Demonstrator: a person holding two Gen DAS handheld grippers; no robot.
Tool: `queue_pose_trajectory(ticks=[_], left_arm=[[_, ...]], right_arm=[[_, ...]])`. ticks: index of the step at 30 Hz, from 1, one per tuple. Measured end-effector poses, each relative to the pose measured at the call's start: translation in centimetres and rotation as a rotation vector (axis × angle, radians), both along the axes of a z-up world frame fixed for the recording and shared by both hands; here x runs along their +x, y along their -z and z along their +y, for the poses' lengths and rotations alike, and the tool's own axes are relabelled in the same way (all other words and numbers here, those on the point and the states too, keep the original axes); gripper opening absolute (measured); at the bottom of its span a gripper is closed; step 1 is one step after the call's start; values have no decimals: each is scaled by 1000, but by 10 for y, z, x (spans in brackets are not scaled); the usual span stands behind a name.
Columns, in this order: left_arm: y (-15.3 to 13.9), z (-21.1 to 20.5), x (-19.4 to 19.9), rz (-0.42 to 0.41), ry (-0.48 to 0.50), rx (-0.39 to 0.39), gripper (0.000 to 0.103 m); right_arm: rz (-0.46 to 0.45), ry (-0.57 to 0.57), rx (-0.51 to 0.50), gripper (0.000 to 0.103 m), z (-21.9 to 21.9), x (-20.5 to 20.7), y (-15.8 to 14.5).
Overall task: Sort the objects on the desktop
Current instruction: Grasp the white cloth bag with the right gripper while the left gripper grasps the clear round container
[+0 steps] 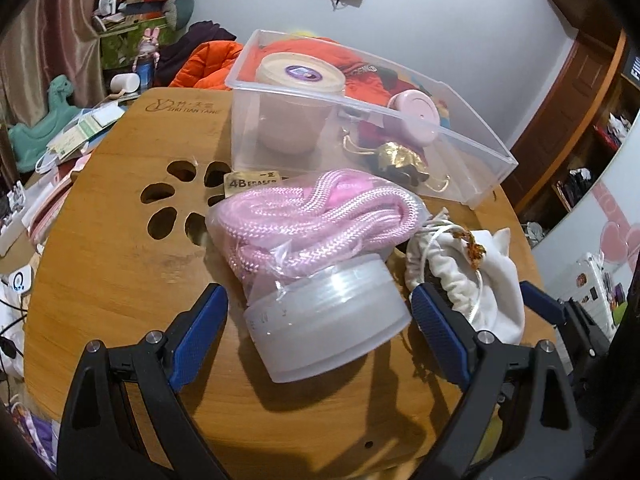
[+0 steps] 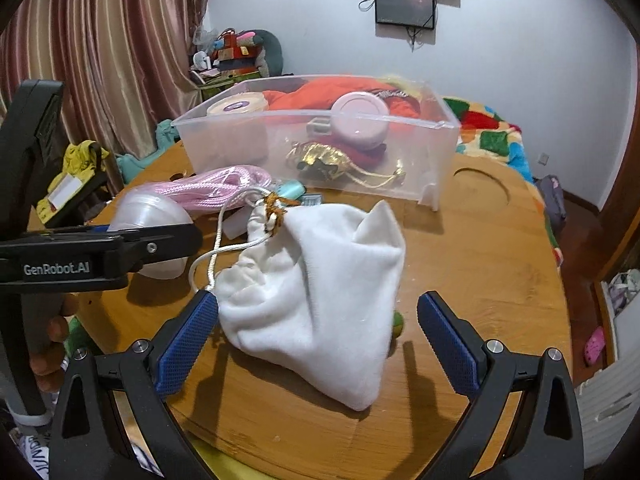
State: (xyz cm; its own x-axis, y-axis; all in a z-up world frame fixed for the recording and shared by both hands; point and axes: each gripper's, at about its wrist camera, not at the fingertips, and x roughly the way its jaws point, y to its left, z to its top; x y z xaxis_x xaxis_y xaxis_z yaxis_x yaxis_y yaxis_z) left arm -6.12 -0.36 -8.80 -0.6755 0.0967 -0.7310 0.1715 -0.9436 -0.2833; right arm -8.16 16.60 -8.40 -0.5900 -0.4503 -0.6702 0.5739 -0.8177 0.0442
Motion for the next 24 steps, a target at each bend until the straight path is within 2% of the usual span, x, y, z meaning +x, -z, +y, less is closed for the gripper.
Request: queue_pose_trajectory(ticks=[2, 8, 12, 15, 17, 19, 23, 24], left_arm=[[1, -1, 2, 2, 0, 1, 86], [2, -2, 6, 21, 35, 27, 70], [1, -1, 11, 33, 46, 18, 70], [1, -2, 15, 37, 50, 17, 70], [2, -4, 19, 39, 49, 16, 70], [2, -5, 23, 40, 52, 12, 70], [2, -7, 29, 43, 52, 14, 70], [1, -7, 31, 47, 52, 13, 70]], right_arm=[[-18, -6, -4, 100, -2, -1, 2], [-10, 6, -9, 97, -5, -3, 6], [-44, -5, -55, 78, 3, -7, 5], [-64, -9, -75, 68, 9, -9, 3], [-71, -8, -77, 56, 14, -10, 2], [-90, -12, -104, 50, 20, -11, 0], [-132, -20, -165, 26, 35, -15, -8], [-134, -15, -164, 25, 38, -16, -9]])
